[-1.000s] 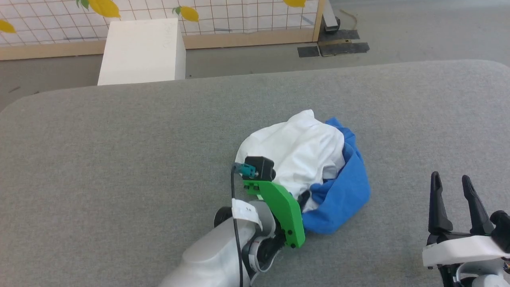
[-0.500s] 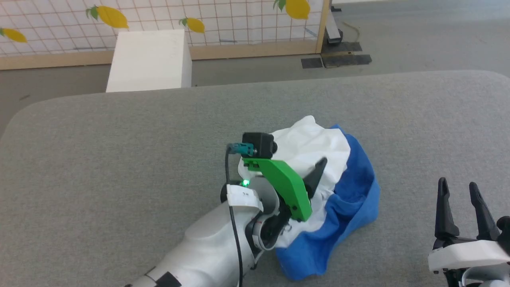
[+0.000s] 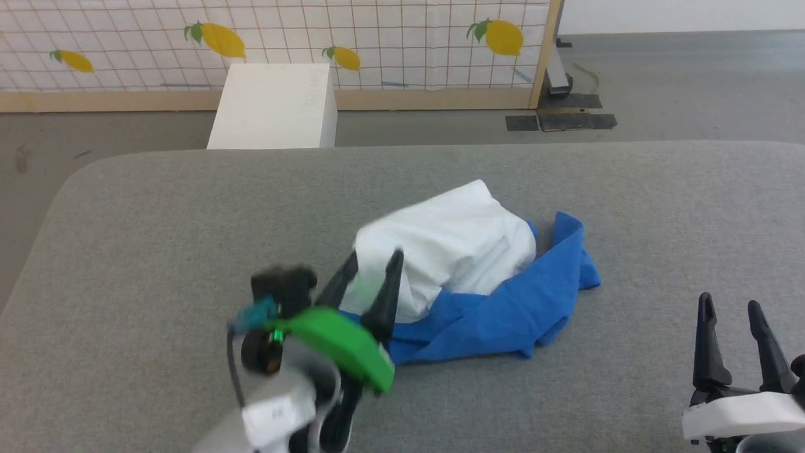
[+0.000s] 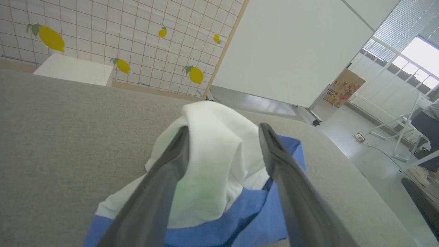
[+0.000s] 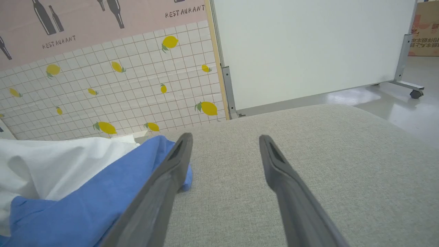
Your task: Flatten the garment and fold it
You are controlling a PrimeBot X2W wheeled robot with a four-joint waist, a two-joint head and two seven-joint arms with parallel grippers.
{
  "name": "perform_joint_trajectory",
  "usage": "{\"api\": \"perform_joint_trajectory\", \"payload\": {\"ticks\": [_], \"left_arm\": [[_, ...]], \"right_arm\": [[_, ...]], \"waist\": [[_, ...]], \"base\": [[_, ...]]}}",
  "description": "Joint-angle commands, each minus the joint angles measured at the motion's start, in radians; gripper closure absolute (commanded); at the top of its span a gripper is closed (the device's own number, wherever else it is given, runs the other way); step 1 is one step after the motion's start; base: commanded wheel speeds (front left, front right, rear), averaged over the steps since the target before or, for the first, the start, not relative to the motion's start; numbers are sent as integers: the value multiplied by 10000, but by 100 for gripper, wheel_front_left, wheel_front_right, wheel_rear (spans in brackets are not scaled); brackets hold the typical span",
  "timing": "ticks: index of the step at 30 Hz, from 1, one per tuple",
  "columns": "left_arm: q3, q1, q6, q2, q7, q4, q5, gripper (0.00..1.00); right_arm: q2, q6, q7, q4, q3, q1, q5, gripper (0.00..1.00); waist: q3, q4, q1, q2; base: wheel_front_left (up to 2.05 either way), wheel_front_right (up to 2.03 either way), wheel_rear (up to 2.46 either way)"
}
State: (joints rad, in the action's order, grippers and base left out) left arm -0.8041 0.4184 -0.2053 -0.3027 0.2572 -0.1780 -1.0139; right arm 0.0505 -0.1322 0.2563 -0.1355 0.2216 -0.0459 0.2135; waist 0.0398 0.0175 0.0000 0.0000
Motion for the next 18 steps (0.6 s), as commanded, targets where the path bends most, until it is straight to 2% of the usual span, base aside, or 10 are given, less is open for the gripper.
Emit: {"api": "perform_joint_trajectory", "payload": {"ticks": [1,11,15,18], "left_arm": [[-29,-483,-117,-143,42,284,143,0],[-304,-1669,-1094,-1275,-501,2017,418,0],[29,-1988,-1473,-1523,-290,2330,538,0],[553,-2228,-1746,-1614,-41,2547,1025,0]], "right_arm": [[-3,15,55,54,13,-88,-8,0],[-3,15,55,13,-29,-50,-90,0],[-3,15,55,-33,-103,-112,-114,0],[-3,15,55,-51,-121,-180,-125,0]], "waist": [[70,85,0,0],[25,232,0,0],[-152,196,0,0],[-309,160,0,0]], "base": [[0,0,0],[0,0,0],[0,0,0],[0,0,0]]}}
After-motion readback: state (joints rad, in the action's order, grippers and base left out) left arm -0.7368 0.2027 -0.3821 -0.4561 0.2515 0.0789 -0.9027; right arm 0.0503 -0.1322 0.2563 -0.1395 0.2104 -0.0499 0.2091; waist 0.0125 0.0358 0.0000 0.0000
